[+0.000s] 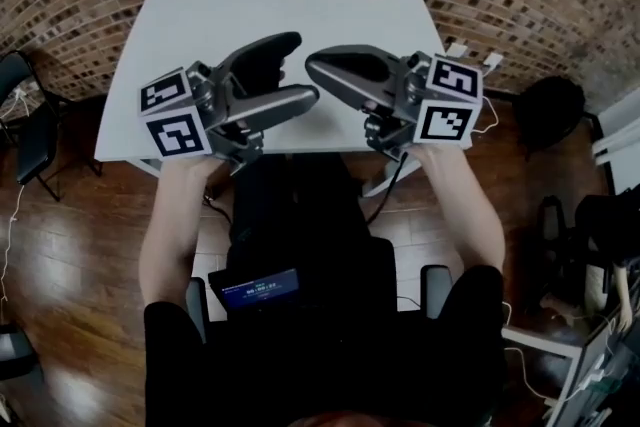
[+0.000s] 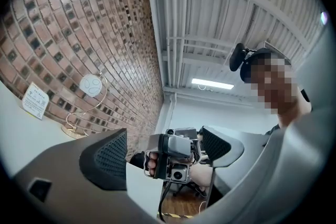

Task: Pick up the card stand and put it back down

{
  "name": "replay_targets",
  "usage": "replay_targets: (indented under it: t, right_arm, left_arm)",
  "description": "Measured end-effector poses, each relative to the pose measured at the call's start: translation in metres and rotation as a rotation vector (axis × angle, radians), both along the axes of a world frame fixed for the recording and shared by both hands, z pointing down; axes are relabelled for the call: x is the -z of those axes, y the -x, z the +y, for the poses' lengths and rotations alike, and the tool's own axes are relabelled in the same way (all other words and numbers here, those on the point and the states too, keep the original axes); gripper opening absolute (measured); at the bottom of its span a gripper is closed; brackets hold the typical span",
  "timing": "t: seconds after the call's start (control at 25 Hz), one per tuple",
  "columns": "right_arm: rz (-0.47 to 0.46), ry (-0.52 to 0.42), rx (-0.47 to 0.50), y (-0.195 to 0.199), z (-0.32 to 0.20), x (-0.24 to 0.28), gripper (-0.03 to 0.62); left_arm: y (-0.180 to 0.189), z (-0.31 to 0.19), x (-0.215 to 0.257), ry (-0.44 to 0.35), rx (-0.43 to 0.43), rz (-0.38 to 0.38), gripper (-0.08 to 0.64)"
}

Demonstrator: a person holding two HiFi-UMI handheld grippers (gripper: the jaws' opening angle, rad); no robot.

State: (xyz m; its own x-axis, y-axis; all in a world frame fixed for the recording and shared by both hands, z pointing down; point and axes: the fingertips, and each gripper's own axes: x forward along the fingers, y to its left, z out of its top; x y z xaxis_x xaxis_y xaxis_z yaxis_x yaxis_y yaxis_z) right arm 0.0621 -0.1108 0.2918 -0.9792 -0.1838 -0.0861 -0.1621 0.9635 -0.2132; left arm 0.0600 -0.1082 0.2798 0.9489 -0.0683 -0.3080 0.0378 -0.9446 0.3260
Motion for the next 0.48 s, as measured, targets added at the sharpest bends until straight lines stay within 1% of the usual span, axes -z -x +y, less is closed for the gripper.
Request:
replay_targets:
  t: [0.28,0.48]
  right_arm:
    - [-0.02,-0.043,0.01,-0.002,0.014,0.002,0.021]
    - [-0.033,-0.052,0.02,-0.001,0.017,0.002,0.021]
  left_arm:
    - [-0.002,0.012,-0.004,-0.024,-0.017,-0.012,0.443]
    - [-0.002,0.013,-0.009,-0.019,-0.015,-0.024,0.443]
